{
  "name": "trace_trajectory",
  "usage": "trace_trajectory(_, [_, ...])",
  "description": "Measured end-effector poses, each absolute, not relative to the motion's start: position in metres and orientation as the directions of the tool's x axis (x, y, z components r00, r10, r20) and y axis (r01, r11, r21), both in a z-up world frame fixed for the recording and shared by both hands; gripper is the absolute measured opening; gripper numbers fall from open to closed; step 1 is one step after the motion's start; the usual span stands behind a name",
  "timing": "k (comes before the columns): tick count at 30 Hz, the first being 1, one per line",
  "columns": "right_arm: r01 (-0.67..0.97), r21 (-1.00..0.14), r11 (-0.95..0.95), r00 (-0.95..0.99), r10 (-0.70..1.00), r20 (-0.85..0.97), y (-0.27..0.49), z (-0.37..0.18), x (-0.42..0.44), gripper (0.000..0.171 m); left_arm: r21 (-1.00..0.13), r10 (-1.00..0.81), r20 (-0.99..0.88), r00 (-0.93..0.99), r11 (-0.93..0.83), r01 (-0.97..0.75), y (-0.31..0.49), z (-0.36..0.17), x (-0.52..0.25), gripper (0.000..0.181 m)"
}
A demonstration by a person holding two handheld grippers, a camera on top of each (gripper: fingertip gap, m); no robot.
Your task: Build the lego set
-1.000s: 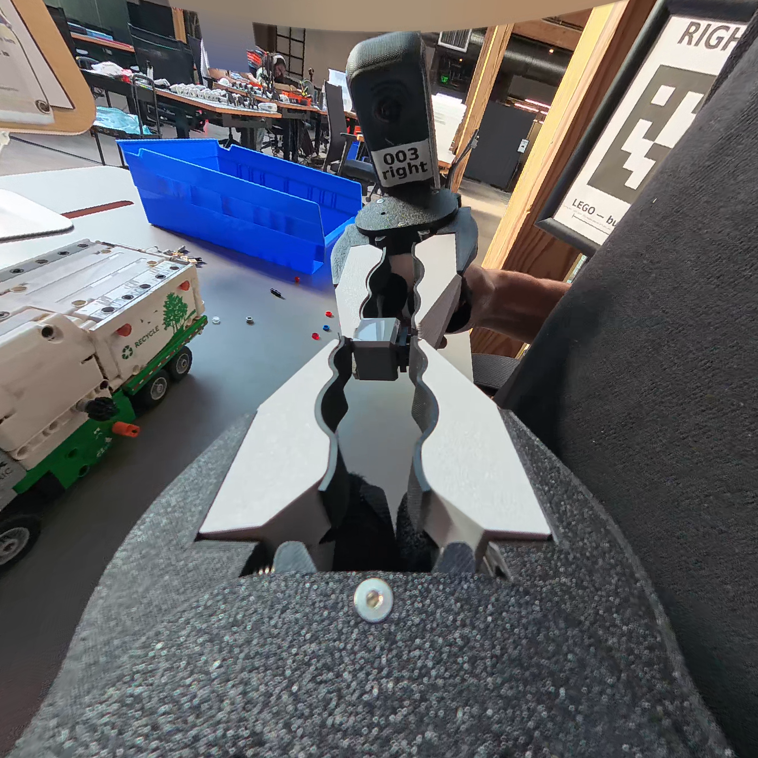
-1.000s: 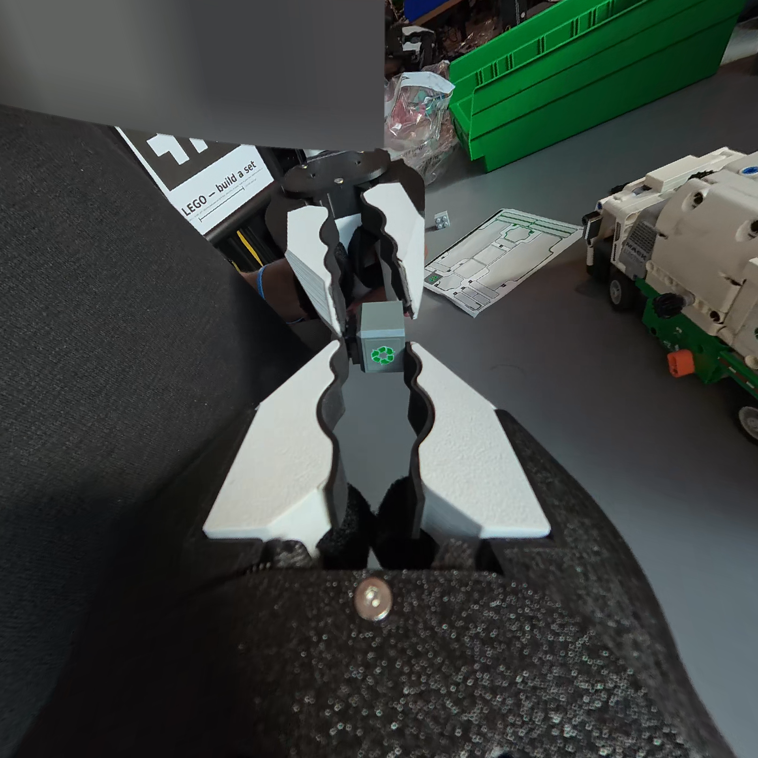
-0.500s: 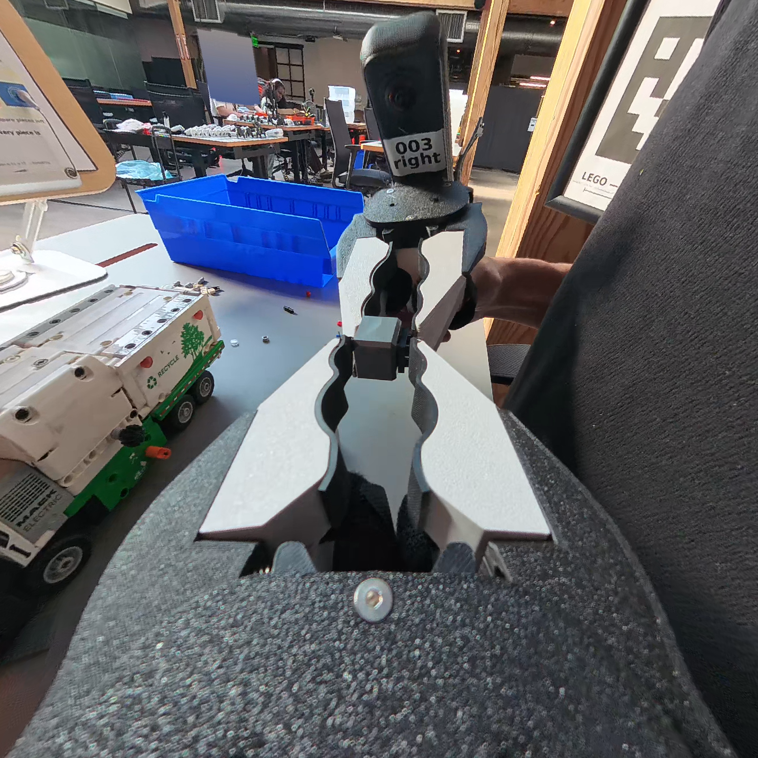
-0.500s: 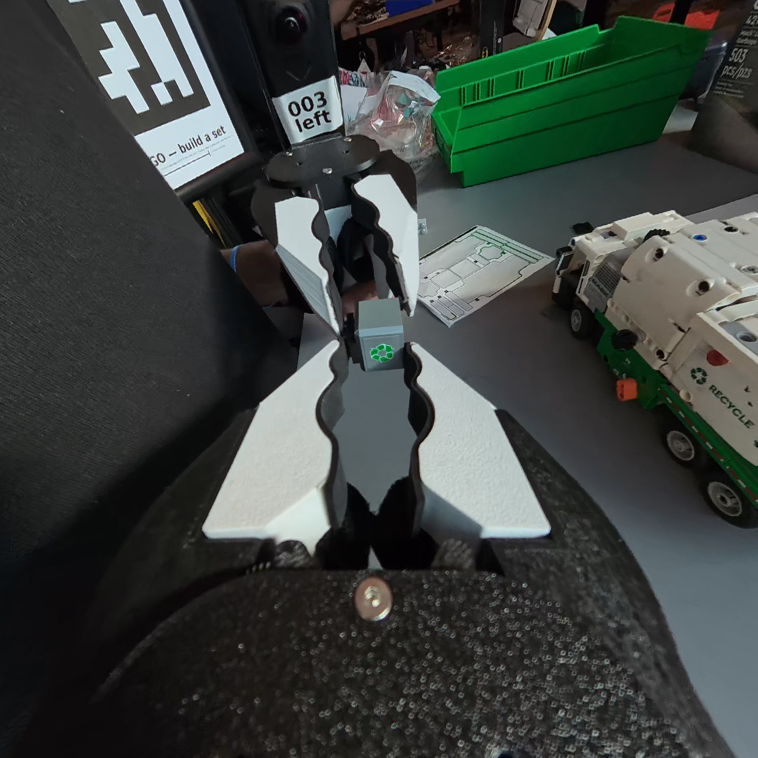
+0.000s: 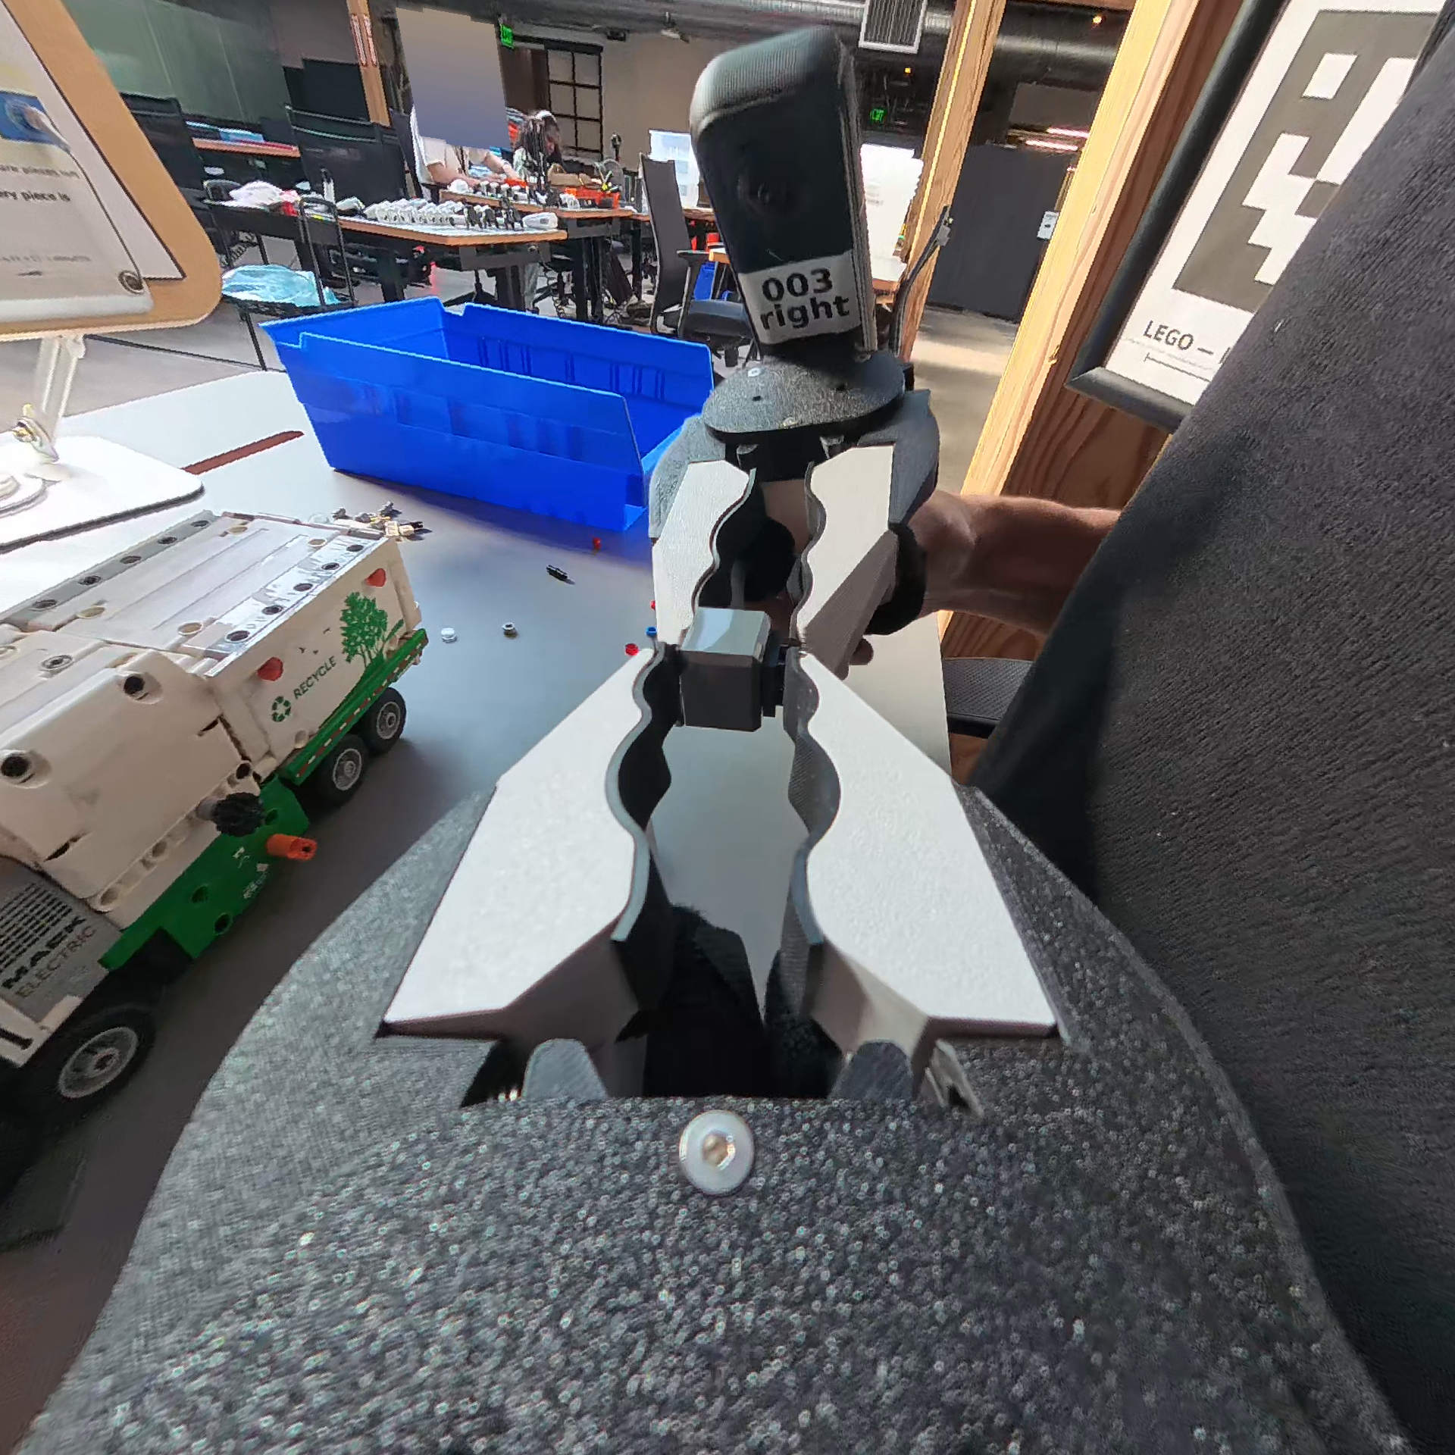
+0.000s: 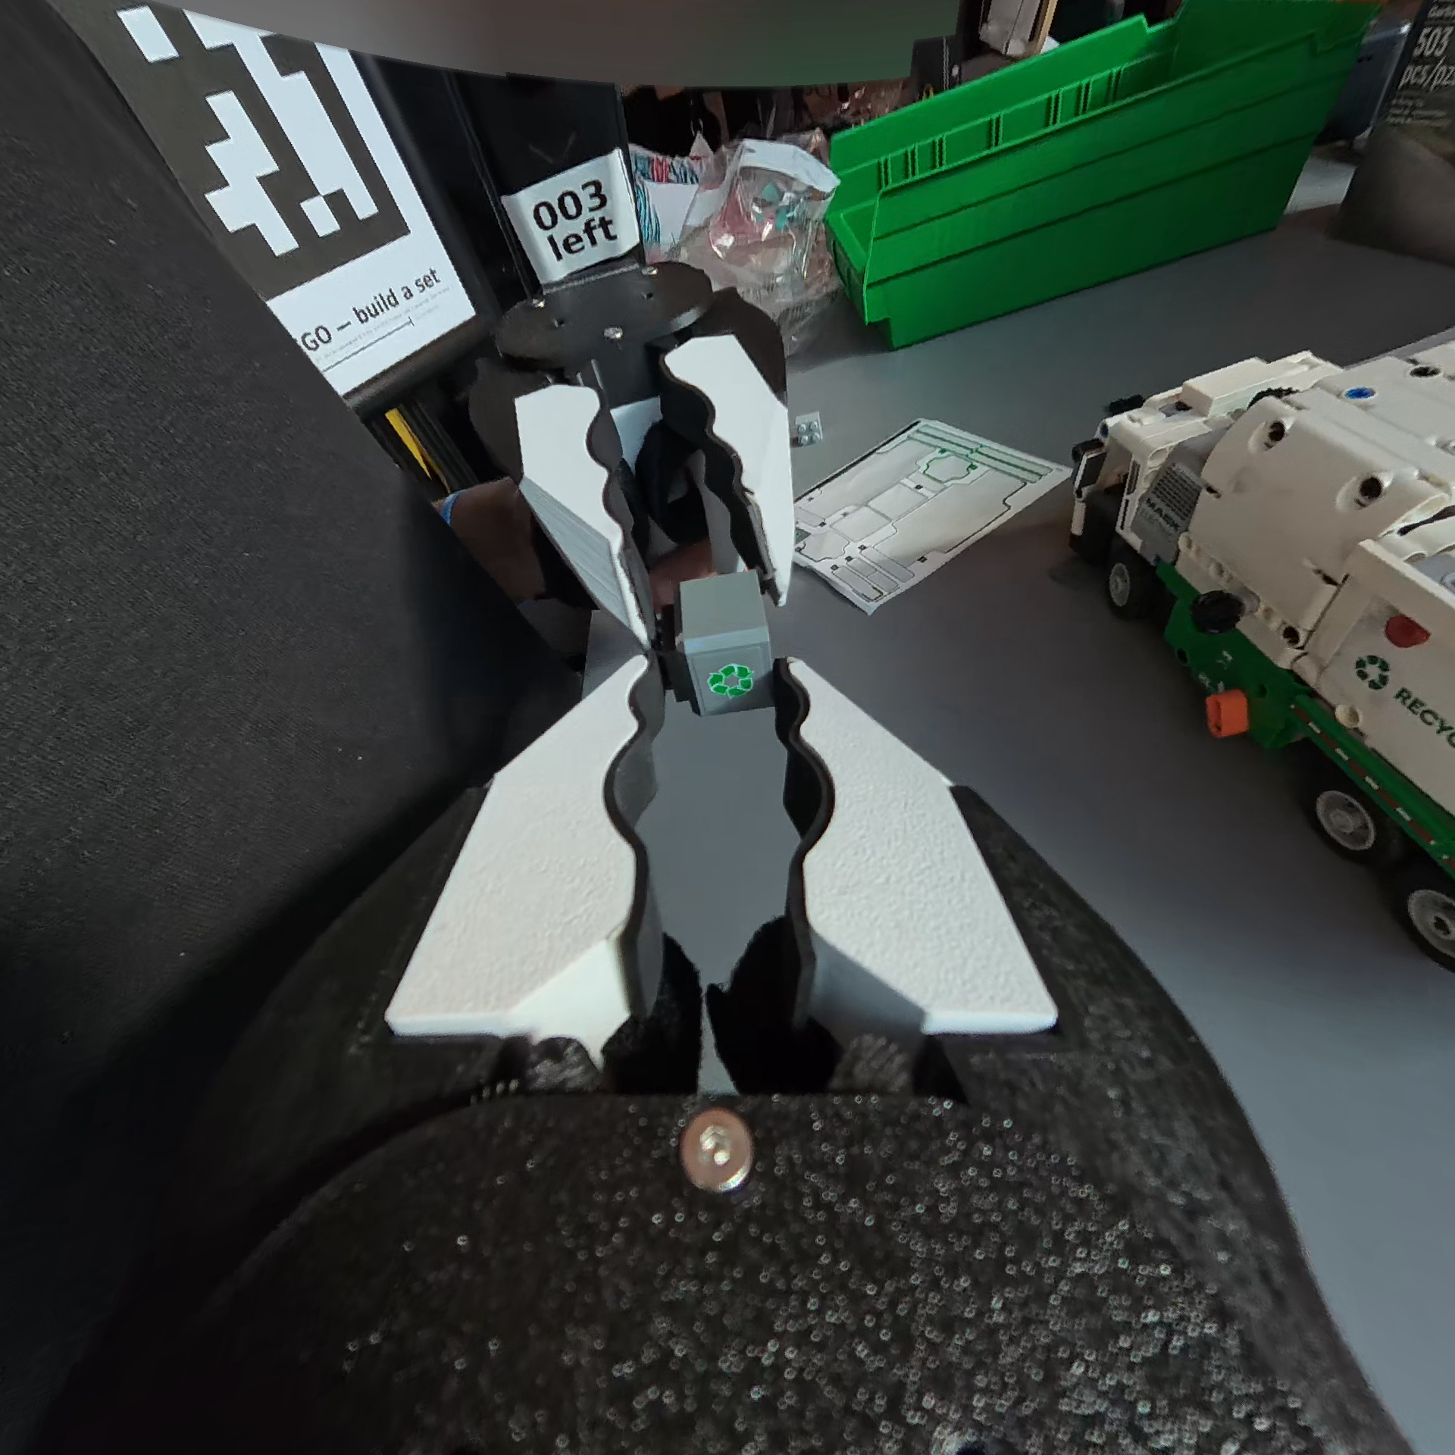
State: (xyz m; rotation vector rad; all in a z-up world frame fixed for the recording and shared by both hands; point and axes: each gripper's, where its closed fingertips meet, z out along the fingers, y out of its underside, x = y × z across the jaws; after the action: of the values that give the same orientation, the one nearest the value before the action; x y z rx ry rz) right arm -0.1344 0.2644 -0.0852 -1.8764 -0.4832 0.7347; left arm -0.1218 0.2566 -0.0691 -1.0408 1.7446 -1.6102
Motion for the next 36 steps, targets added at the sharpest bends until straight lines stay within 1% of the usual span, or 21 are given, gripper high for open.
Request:
trace_trajectory(4, [0.032,-0.925,-0.378,0.756,0.615,-0.225,0.266,-0.084,-0.135,0.027,-0.985,-0.827,0.104,-0.552,-0.011,-0.171,0.257,-0.067,-0.123,0.025])
trace_trajectory(7, [0.109,-0.918,-0.381,0.774,0.612,-0.163,0.263,-0.088,-0.134,0.026,-0.979,-0.813,0.164,-0.558,-0.064,-0.195,0.256,-0.068,-0.123,0.024])
trace_trajectory(9, [0.127,-0.907,-0.401,0.776,0.61,-0.161,0.261,-0.092,-0.133,0.026,-0.976,-0.807,0.177,-0.563,-0.07,-0.207,0.254,-0.072,-0.123,0.024])
trace_trajectory(12, [0.05,-0.909,-0.413,0.763,0.603,-0.231,0.261,-0.09,-0.134,0.026,-0.971,-0.788,0.222,-0.574,-0.122,-0.208,0.253,-0.071,-0.122,0.024])
trace_trajectory(15, [-0.02,-0.921,-0.389,0.775,0.576,-0.26,0.27,-0.082,-0.133,0.026,-0.953,-0.76,0.304,-0.574,-0.243,-0.184,0.262,-0.065,-0.121,0.025])
trace_trajectory(17, [-0.018,-0.944,-0.328,0.8,0.562,-0.211,0.275,-0.078,-0.13,0.036,-0.921,-0.719,0.37,-0.588,-0.369,-0.128,0.269,-0.052,-0.124,0.024])
trace_trajectory(19, [-0.06,-0.956,-0.289,0.798,0.561,-0.219,0.277,-0.072,-0.131,0.037,-0.882,-0.676,0.416,-0.608,-0.463,-0.089,0.275,-0.042,-0.127,0.024])
trace_trajectory(22, [-0.164,-0.957,-0.239,0.782,0.561,-0.274,0.282,-0.06,-0.135,0.04,-0.838,-0.639,0.453,-0.622,-0.543,-0.053,0.278,-0.036,-0.126,0.024])
trace_trajectory(24, [-0.169,-0.965,-0.202,0.79,0.558,-0.256,0.285,-0.056,-0.138,0.039,-0.829,-0.638,0.461,-0.617,-0.557,-0.044,0.276,-0.037,-0.123,0.024])
trace_trajectory(26, [-0.149,-0.97,-0.191,0.82,0.525,-0.229,0.287,-0.057,-0.137,0.027,-0.832,-0.639,0.457,-0.619,-0.552,-0.044,0.273,-0.039,-0.12,0.024])
trace_trajectory(30, [-0.156,-0.964,-0.215,0.811,0.53,-0.249,0.283,-0.058,-0.136,0.025,-0.839,-0.637,0.445,-0.629,-0.542,-0.045,0.268,-0.04,-0.119,0.024])
trace_trajectory(34, [-0.105,-0.96,-0.26,0.809,0.54,-0.235,0.278,-0.062,-0.138,0.023,-0.844,-0.628,0.433,-0.647,-0.534,-0.047,0.264,-0.04,-0.119,0.024])
trace_trajectory(36, [-0.108,-0.957,-0.271,0.807,0.538,-0.243,0.278,-0.063,-0.136,0.023,-0.85,-0.634,0.431,-0.642,-0.524,-0.053,0.263,-0.042,-0.117,0.024])
